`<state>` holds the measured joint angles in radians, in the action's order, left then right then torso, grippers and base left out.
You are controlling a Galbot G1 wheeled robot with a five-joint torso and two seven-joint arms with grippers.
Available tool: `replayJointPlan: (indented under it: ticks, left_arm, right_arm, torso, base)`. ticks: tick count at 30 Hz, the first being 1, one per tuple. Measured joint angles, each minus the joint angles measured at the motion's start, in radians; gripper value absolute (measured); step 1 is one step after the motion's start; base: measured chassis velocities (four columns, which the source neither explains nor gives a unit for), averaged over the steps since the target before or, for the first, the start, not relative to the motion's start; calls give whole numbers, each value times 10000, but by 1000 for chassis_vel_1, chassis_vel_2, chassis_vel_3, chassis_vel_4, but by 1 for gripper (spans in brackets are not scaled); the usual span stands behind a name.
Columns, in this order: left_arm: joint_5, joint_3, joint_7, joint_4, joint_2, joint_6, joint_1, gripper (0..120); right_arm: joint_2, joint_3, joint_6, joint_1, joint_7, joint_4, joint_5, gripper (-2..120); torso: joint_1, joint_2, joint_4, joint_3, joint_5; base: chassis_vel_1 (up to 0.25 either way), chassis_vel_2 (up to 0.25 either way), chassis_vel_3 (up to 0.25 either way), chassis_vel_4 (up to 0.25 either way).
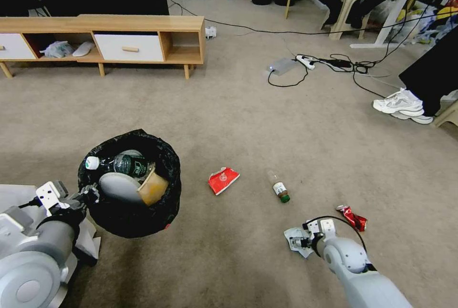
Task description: Pick up the trash bin and place the garbage on the floor into it.
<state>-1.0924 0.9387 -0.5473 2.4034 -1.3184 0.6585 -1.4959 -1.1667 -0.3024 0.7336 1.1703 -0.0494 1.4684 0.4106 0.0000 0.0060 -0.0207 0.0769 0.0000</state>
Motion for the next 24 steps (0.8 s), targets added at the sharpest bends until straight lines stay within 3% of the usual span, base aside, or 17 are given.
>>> replayJointPlan:
  ticks: [3, 5, 12, 14, 18, 21, 24]
  left_arm:
    - [-18, 29, 3, -28, 15, -1, 0, 4]
    - [-36, 41, 8, -69, 31, -5, 2, 4]
    - [-49, 34, 40, -139, 57, -17, 29, 4]
    - [-50, 9, 53, -175, 76, -21, 67, 4]
    - [-54, -24, 60, -189, 89, -21, 92, 4]
    - [-59, -51, 71, -231, 126, -22, 125, 4]
    - [-62, -51, 77, -248, 139, -23, 130, 4]
  right_arm:
    - [-117, 40, -16, -73, 11, -146, -87, 77]
    - [-189, 58, -35, -148, 12, -327, -184, 65]
    - [-157, -13, -79, -136, 12, -433, -295, 59]
    - [-118, -70, -90, -78, 12, -423, -317, 50]
    - [-108, -108, -94, -37, 10, -403, -333, 42]
    - [-91, -161, -100, 25, 9, -389, -377, 25]
    - [-79, -169, -105, 41, 8, -389, -396, 19]
  torso:
    - [0, 0, 0, 0, -1]
    - [0, 0, 0, 0, -1]
    - [0, 0, 1, -1, -2]
    - [0, 0, 0, -2, 0]
    - [0, 0, 0, -1, -1]
    - [0, 0, 0, -1, -1]
    - [0, 0, 0, -1, 0]
  base:
    - [0, 0, 0, 0]
    - [0, 0, 0, 0]
    - [0, 0, 0, 0]
    - [0, 0, 0, 0]
    - [0, 0, 0, 0]
    - [0, 0, 0, 0]
    - [0, 0, 0, 0]
